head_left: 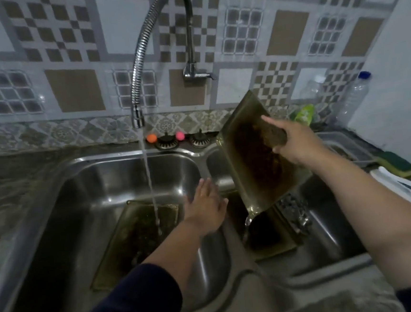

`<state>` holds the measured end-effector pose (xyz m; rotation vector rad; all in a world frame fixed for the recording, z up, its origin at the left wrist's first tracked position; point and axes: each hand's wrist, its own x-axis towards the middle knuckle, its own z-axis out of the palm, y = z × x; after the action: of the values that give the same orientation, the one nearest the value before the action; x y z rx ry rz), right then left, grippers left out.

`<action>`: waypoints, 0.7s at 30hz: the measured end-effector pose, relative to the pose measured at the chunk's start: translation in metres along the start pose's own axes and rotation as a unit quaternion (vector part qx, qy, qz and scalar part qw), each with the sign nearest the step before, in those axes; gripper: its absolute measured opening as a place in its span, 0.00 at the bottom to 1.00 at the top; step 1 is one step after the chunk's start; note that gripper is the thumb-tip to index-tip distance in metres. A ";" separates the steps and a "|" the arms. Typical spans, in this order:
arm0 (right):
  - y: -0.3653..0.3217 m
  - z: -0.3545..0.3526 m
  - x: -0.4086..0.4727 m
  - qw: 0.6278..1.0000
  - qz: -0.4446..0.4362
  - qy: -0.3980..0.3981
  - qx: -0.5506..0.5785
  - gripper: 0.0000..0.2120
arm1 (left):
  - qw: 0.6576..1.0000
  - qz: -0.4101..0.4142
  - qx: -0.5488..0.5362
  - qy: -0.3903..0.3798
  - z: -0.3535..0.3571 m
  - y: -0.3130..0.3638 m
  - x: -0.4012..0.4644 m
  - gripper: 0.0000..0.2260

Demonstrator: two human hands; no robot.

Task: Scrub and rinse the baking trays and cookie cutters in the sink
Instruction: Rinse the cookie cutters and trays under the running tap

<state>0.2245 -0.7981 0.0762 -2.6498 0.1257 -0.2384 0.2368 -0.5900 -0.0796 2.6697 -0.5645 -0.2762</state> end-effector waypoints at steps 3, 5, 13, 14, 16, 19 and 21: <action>0.045 0.022 -0.002 0.999 0.028 -0.031 0.033 0.37 | 0.997 -0.041 0.053 -0.044 0.011 0.014 0.003 0.32; 0.073 0.045 -0.004 0.994 0.057 -0.061 0.066 0.38 | 0.991 -0.070 0.104 -0.049 0.021 0.020 0.002 0.36; 0.154 0.118 -0.014 0.968 0.097 -0.152 0.172 0.37 | 0.972 -0.108 0.208 -0.001 0.030 0.030 0.001 0.38; 0.161 0.123 -0.014 0.966 0.106 -0.155 0.178 0.37 | 0.971 -0.111 0.213 0.003 0.030 0.031 0.002 0.38; 0.175 0.131 -0.013 0.960 0.121 -0.172 0.186 0.36 | 0.969 -0.114 0.218 0.008 0.031 0.031 0.004 0.37; 0.192 0.145 -0.011 0.958 0.129 -0.209 0.150 0.33 | 0.967 -0.118 0.227 0.001 0.029 0.031 0.005 0.37; 0.199 0.155 -0.010 0.960 0.125 -0.221 0.118 0.31 | 0.966 -0.120 0.230 -0.001 0.029 0.031 0.005 0.36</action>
<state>0.2347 -0.9031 -0.1537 -2.3514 0.2640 0.3963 0.2233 -0.6281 -0.0931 3.1964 -0.3343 -0.2355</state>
